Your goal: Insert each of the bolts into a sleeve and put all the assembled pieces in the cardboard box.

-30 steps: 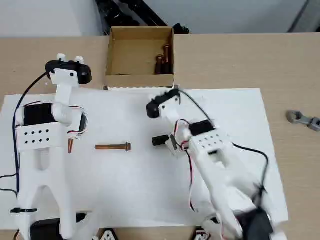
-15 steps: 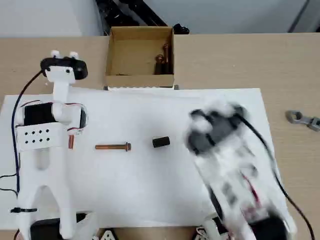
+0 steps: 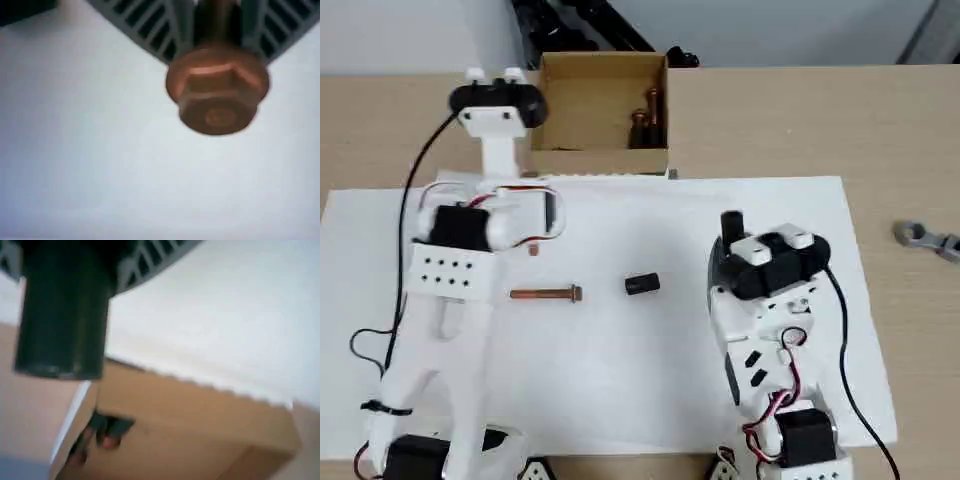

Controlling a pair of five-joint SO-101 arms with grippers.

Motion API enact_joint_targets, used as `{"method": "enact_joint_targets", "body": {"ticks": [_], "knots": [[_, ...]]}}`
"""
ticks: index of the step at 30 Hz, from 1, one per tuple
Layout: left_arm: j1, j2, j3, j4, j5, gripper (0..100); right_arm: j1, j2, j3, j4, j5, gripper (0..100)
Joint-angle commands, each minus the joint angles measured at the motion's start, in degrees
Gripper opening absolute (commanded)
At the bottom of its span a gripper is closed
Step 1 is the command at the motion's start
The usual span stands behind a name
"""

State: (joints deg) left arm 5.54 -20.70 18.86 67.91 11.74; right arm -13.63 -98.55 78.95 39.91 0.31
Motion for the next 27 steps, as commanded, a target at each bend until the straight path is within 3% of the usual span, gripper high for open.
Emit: {"method": "enact_joint_targets", "body": {"ticks": [1,8,16,20,27], "knots": [[3.08,-2.64,-2.95,-2.11,1.05,0,-2.33,-1.19,-1.05,-4.79,-1.32,0.1],[7.56,-5.01,-12.0,0.62,1.05,0,-3.38,-0.75,-6.07,-12.26,-1.32,0.1],[8.26,-15.56,-12.44,4.4,1.05,0,-4.26,-0.66,-6.59,-19.74,-1.41,0.1],[8.35,-19.08,-9.8,4.4,1.05,0,-10.77,-0.92,-0.35,-15.52,-1.41,0.1],[10.99,-20.48,-9.63,4.4,1.14,0,-22.9,-1.1,12.66,-18.59,-1.41,0.1]]}}
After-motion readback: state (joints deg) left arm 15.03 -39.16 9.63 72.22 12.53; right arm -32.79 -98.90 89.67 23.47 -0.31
